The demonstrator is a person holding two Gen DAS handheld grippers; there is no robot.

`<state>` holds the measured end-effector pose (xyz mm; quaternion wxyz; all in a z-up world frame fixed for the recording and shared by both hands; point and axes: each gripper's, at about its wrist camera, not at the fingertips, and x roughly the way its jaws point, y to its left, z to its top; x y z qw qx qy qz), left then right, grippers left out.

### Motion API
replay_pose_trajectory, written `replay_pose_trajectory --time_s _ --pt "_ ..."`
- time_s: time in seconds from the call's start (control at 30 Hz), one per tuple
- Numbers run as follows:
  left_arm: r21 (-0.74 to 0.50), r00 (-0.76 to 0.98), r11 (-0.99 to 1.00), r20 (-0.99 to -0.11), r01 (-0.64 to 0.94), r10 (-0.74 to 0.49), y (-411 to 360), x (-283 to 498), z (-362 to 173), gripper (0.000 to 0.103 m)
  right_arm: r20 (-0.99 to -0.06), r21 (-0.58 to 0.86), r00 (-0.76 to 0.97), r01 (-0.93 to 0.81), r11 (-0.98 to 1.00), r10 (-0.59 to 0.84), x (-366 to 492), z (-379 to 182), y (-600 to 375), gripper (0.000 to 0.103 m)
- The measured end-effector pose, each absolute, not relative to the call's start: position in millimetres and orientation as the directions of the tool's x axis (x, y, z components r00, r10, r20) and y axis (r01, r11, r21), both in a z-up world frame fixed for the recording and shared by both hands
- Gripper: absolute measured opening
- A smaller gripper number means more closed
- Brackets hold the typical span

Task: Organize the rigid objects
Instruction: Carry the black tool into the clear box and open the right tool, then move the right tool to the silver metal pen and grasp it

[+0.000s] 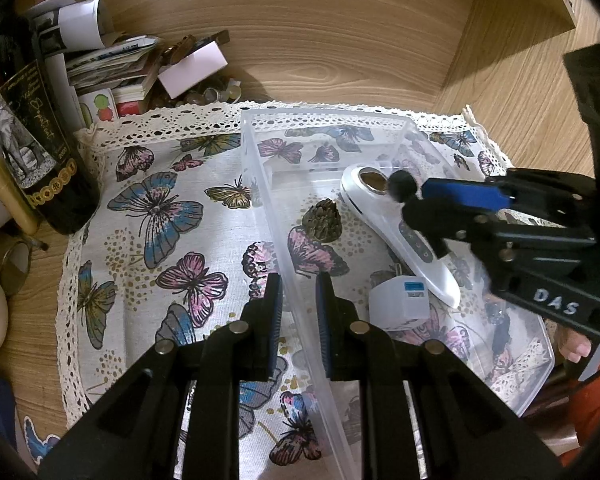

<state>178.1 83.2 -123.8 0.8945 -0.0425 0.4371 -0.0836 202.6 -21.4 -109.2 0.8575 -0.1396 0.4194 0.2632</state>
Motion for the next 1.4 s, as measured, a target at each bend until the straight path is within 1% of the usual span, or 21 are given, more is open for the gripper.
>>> replay_pose_trajectory --time_s 0.13,0.23,0.4,0.53,0.7,0.77,0.97,1.1,1.23,1.3,1.4 --pt "-0.151 0.605 0.982 -0.774 0.112 -0.188 83 178 -124 0.016 -0.816 -0.055 0.495 -0.58 0.813 0.298 207 -116 -15 0.023" --pt "-0.151 0.605 0.982 -0.774 0.112 -0.188 83 178 -124 0.016 -0.826 -0.057 0.484 -0.581 0.812 0.288 210 -119 -14 0.023" --pt "-0.151 0.604 0.982 -0.774 0.112 -0.188 83 178 -124 0.016 -0.812 -0.043 0.499 -0.568 0.822 0.303 209 -113 -20 0.025" --pt "-0.151 0.604 0.982 -0.774 0.112 -0.188 84 178 -124 0.016 -0.783 -0.046 0.536 -0.556 0.83 0.315 201 -102 -26 0.034" --pt "-0.151 0.605 0.982 -0.774 0.112 -0.188 84 178 -124 0.016 -0.738 -0.062 0.596 -0.527 0.847 0.317 187 -82 -39 0.039" --pt "-0.153 0.605 0.982 -0.774 0.111 -0.189 83 178 -124 0.016 -0.72 -0.063 0.618 -0.512 0.857 0.316 181 -75 -47 0.044" --pt "-0.151 0.603 0.982 -0.775 0.113 -0.189 83 179 -123 0.016 -0.685 -0.071 0.676 -0.433 0.898 0.272 162 -66 -81 0.048" --pt "-0.146 0.602 0.982 -0.776 0.116 -0.187 84 179 -123 0.016 -0.694 -0.083 0.692 -0.349 0.933 0.198 153 -73 -109 0.048" --pt "-0.146 0.602 0.982 -0.776 0.117 -0.187 84 179 -123 0.016 -0.727 -0.089 0.673 -0.288 0.954 0.135 145 -90 -128 0.048" --pt "-0.146 0.602 0.982 -0.777 0.117 -0.186 84 179 -123 0.016 -0.743 -0.079 0.658 -0.267 0.96 0.122 144 -98 -135 0.049" --pt "-0.146 0.602 0.982 -0.777 0.117 -0.187 84 179 -123 0.016 -0.774 -0.026 0.619 -0.244 0.969 0.135 141 -115 -145 0.049"
